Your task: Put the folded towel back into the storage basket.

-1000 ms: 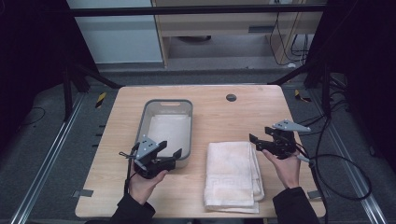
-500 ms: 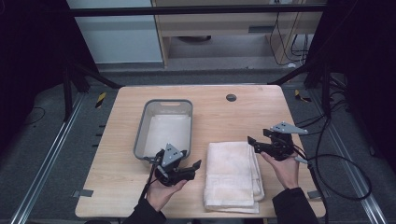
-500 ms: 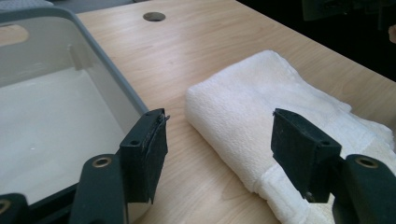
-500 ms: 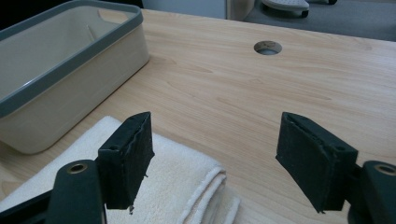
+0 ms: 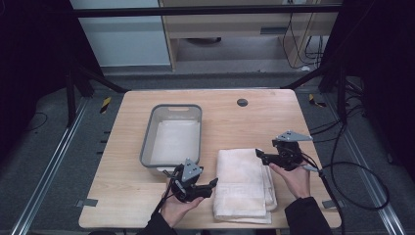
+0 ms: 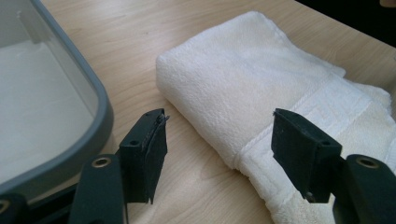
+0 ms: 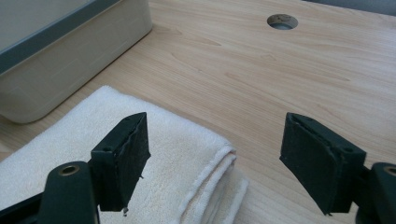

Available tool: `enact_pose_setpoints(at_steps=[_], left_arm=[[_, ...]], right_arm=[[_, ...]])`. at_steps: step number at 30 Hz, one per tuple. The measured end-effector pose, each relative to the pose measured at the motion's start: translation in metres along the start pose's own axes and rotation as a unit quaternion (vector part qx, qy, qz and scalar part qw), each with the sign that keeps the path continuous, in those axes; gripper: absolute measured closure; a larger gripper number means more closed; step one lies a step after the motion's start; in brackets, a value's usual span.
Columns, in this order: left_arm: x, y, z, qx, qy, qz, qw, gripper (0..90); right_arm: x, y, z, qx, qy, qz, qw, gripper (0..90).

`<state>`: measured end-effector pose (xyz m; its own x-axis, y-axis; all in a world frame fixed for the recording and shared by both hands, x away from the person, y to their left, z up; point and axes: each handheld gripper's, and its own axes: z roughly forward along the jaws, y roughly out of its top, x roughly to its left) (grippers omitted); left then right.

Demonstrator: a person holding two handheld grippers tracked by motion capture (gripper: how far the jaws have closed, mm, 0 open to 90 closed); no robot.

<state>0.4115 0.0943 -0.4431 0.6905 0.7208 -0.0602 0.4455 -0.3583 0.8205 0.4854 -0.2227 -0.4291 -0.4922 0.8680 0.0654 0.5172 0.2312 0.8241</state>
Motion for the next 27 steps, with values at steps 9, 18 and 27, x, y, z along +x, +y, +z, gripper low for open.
enact_pose_setpoints(at_steps=[9,18,27], left_arm=[[-0.005,-0.009,0.011,0.019,-0.005,0.003,0.9998,35.0],[-0.011,-0.018,0.023,0.035,-0.007,0.011,0.9993,32.7],[-0.020,-0.025,0.032,0.044,-0.012,0.021,0.9987,31.2]], right_arm=[[-0.006,-0.007,0.000,-0.005,0.010,0.029,0.9995,25.3],[-0.010,-0.016,0.006,0.008,0.025,0.043,0.9988,25.2],[-0.011,-0.024,0.016,0.026,0.012,0.033,0.9990,24.7]])
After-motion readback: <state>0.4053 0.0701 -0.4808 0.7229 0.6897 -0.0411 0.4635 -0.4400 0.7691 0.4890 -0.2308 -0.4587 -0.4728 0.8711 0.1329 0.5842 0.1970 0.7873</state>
